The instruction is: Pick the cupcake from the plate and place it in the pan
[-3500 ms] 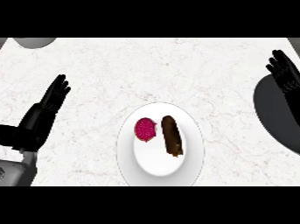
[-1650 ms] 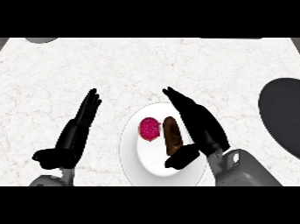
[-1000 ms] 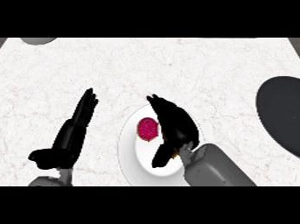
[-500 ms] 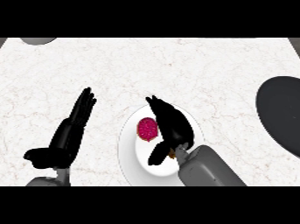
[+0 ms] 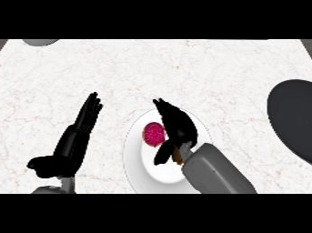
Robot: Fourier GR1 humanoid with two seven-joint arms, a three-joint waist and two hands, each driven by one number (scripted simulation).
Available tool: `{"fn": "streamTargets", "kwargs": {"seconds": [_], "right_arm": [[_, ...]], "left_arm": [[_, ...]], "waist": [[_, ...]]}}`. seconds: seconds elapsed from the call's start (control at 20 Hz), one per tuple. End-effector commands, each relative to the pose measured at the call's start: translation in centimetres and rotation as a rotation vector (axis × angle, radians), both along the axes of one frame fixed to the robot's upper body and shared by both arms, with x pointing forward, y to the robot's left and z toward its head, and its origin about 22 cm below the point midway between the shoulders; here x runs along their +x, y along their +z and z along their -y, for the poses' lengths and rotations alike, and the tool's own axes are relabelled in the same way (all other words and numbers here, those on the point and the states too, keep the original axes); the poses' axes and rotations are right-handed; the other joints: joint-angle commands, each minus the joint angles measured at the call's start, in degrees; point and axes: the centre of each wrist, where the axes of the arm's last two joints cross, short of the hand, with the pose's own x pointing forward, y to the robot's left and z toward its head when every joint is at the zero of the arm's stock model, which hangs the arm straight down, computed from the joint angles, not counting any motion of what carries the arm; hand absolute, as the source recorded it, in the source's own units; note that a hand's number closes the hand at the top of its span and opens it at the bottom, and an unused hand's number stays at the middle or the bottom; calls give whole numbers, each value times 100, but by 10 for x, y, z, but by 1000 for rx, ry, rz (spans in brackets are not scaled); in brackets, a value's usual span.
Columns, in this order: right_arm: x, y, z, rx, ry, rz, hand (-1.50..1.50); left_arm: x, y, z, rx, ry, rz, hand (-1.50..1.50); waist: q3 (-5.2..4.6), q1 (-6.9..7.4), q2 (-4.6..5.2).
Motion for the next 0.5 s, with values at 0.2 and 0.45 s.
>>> {"fn": "streamTargets", "kwargs": {"seconds": [0.2,0.45], "right_arm": [[17,-20,-10,-112,146,0,150],[-1,-44,-7,-121,149,16,150]], "left_arm": [[15,-7,-1,0,10,2,0],[12,-4,3,6,2,0,0]], "waist": [[0,18,12],[0,10,5]]}}
